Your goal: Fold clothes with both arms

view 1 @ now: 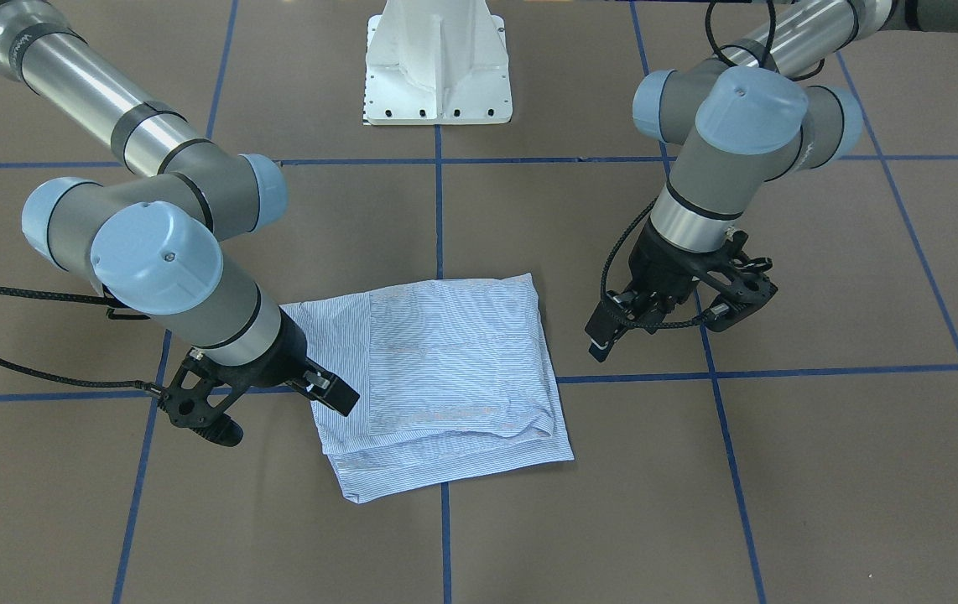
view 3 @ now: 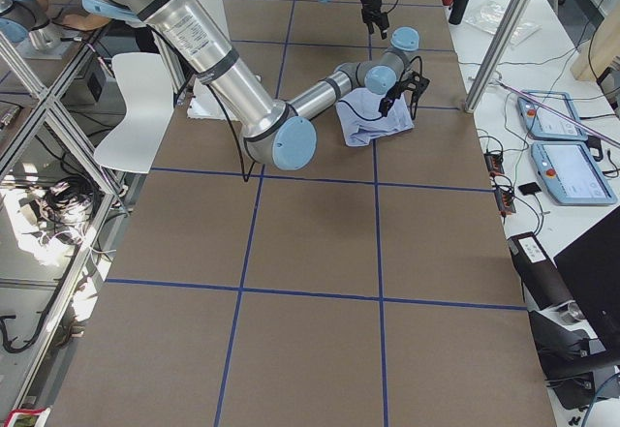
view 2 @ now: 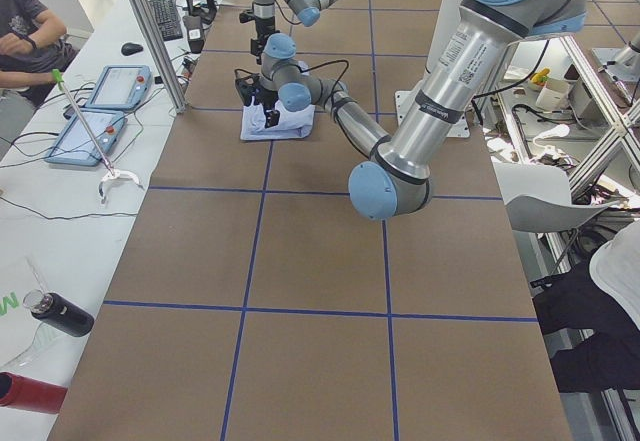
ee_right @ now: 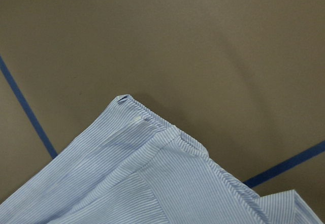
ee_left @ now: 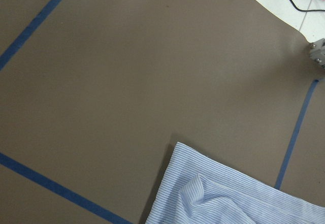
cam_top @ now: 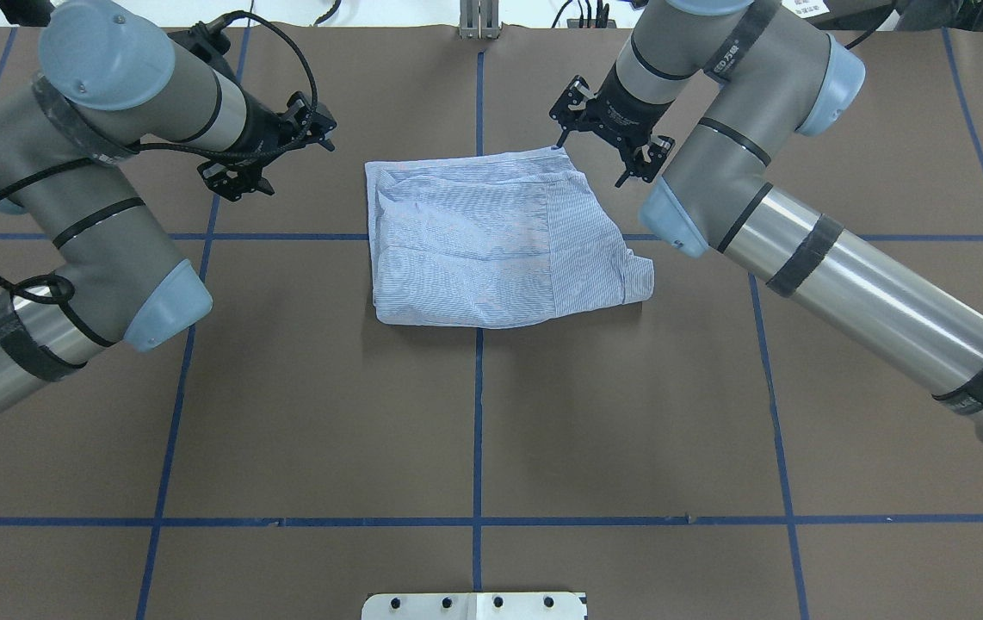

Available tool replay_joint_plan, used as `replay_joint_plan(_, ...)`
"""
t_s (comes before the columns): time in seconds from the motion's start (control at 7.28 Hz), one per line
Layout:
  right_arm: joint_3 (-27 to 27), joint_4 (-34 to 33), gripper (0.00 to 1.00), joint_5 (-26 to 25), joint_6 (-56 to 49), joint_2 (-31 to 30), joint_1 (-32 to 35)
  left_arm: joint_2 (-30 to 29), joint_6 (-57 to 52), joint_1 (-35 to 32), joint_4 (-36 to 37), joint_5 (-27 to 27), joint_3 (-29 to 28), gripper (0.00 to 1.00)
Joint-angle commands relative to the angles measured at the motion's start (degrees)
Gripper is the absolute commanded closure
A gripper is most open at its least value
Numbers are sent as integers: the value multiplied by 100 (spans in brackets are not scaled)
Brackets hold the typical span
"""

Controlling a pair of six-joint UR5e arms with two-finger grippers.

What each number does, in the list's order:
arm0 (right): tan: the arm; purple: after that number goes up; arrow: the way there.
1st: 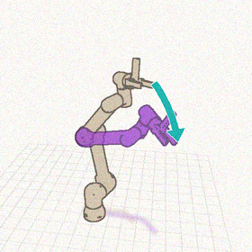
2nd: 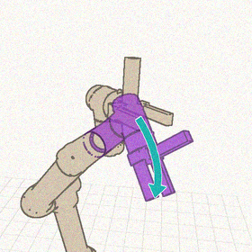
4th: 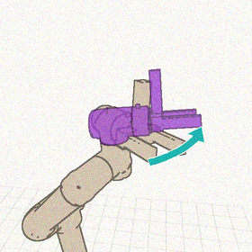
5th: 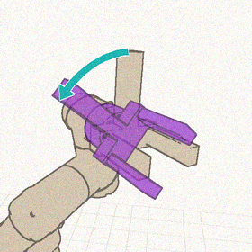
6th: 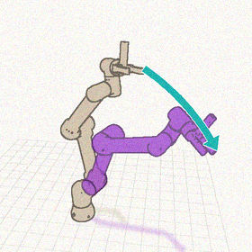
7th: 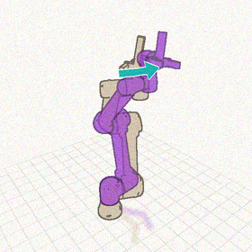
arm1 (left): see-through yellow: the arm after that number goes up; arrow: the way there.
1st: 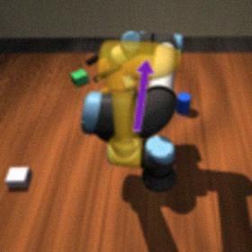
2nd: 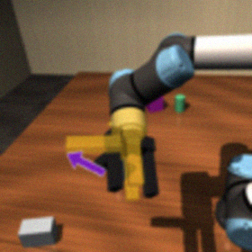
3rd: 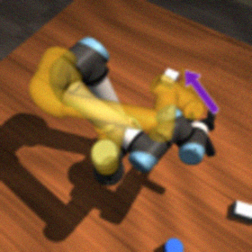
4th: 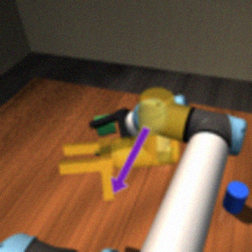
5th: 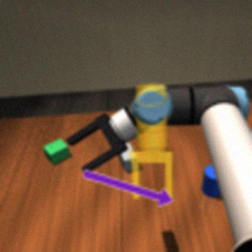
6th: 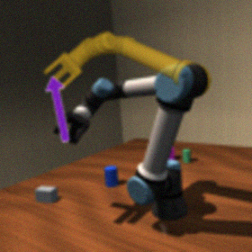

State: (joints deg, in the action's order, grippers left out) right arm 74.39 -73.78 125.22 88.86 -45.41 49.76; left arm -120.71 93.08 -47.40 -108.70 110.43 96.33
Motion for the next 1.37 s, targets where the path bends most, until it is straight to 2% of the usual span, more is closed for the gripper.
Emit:
replay_joint_plan(0.0, 276, -40, 0, -15, -865, -414, 260, 965, -784, -6, 33, 14, 979, 1)
replay_joint_plan(0.27, 942, -310, 0, 64, -2635, -1247, 848, 1932, -2041, -189, 7, 5, 1718, 1)
replay_joint_plan(0.41, 1154, -626, 0, 73, -3811, -1530, 1173, 2285, -2631, -574, -19, 49, 1896, 1)
replay_joint_plan(0.55, 1356, -786, 0, 81, -4867, -1898, 1472, 2506, -3185, -1039, -19, 536, 1898, 1)
replay_joint_plan(0.69, 1393, -822, 0, 221, -5626, -2145, 1832, 2778, -4104, -1539, -11, 846, 1889, 1)
replay_joint_plan(0.82, 1367, -822, 0, 709, -6243, -2400, 2236, 3138, -5158, -1945, 16, 892, 1837, 1)
replay_joint_plan(1.1, 1359, -840, 0, 837, -7980, -2997, 2835, 3456, -6707, -2946, 34, 936, 1356, 1)
replay_joint_plan(1.24, 1358, -849, 0, 837, -8598, -3209, 3116, 3475, -7551, -3516, 25, 1311, 935, 1)
